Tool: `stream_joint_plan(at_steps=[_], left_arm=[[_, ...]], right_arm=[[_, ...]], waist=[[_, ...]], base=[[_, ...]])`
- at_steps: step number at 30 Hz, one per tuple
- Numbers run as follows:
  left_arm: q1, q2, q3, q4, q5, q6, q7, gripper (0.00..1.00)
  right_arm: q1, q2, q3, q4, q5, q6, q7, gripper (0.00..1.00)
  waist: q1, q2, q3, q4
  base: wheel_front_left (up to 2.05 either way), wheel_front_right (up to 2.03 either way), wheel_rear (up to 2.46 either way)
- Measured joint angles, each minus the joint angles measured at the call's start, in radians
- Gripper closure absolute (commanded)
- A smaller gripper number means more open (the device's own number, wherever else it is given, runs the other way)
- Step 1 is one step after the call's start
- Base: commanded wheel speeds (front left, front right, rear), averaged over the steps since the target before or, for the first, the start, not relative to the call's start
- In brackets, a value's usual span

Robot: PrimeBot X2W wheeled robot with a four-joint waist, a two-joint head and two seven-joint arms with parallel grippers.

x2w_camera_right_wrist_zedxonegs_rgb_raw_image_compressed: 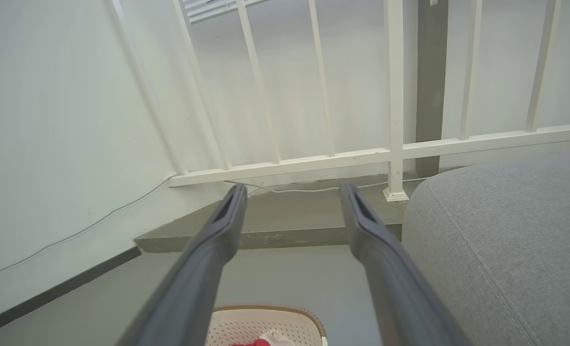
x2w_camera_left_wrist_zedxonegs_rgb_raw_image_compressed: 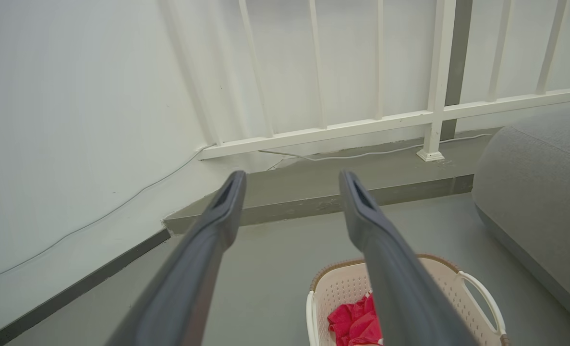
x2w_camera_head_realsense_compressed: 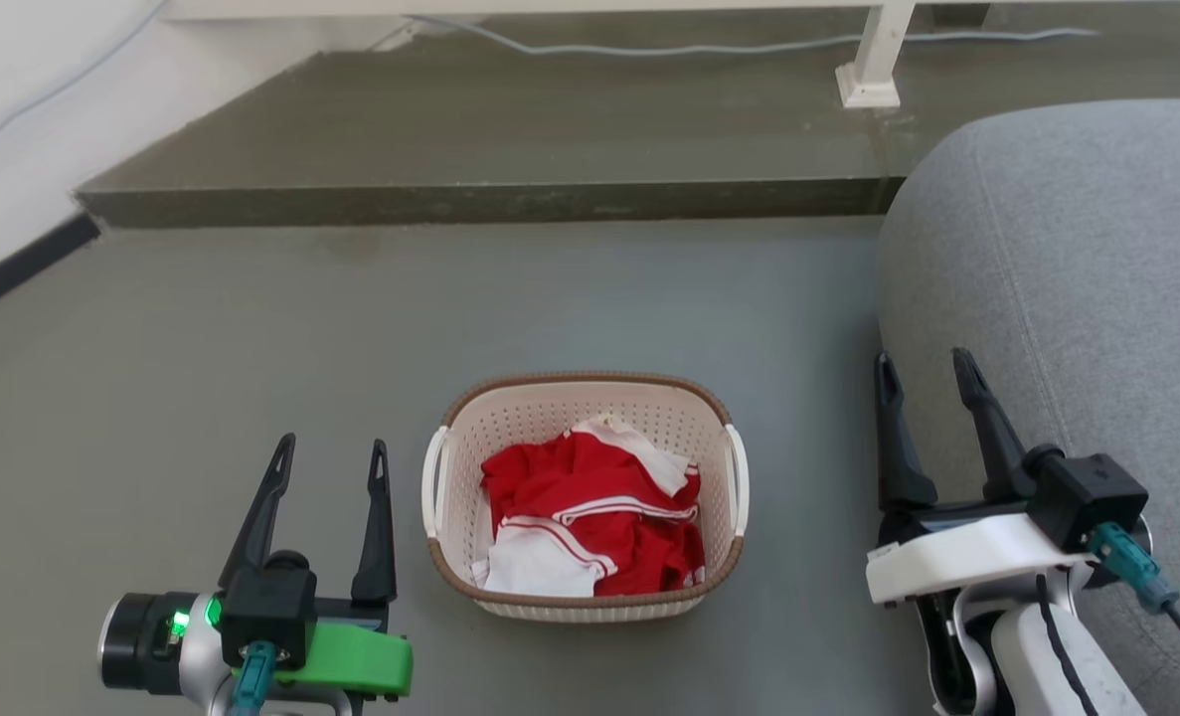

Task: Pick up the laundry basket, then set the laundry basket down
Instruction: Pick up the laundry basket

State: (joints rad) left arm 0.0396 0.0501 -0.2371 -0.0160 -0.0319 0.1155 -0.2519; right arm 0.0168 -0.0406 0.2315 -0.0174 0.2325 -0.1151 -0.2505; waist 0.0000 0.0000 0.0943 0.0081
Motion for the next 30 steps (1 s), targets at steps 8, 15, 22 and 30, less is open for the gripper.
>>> stream_joint_plan(at_steps=[8, 15, 22, 30], left_arm=[[-0.082, -0.002, -0.013, 0.030, -0.028, -0.020, 0.000, 0.00], [-0.147, -0.001, -0.018, 0.136, -0.037, -0.053, 0.000, 0.00], [-0.261, -0.002, -0.026, 0.270, -0.040, -0.081, 0.000, 0.00], [-0.410, -0.007, -0.025, 0.377, -0.054, -0.096, 0.000, 0.00]], right_arm=[[-0.054, -0.001, -0.029, 0.011, -0.006, 0.000, 0.000, 0.00], [-0.112, -0.004, -0.045, 0.087, -0.017, 0.005, -0.001, 0.00], [-0.231, -0.016, -0.045, 0.183, -0.044, 0.018, -0.002, 0.00], [-0.339, -0.017, -0.056, 0.294, -0.038, 0.027, -0.002, 0.00]], waist=[[0.0000, 0.0000, 0.082, 0.005], [0.0000, 0.0000, 0.172, 0.014], [0.0000, 0.0000, 0.282, 0.026], [0.0001, 0.0000, 0.394, 0.032]], base=[[0.00, 0.00, 0.00], [0.00, 0.00, 0.00], [0.00, 0.00, 0.00], [0.00, 0.00, 0.00]])
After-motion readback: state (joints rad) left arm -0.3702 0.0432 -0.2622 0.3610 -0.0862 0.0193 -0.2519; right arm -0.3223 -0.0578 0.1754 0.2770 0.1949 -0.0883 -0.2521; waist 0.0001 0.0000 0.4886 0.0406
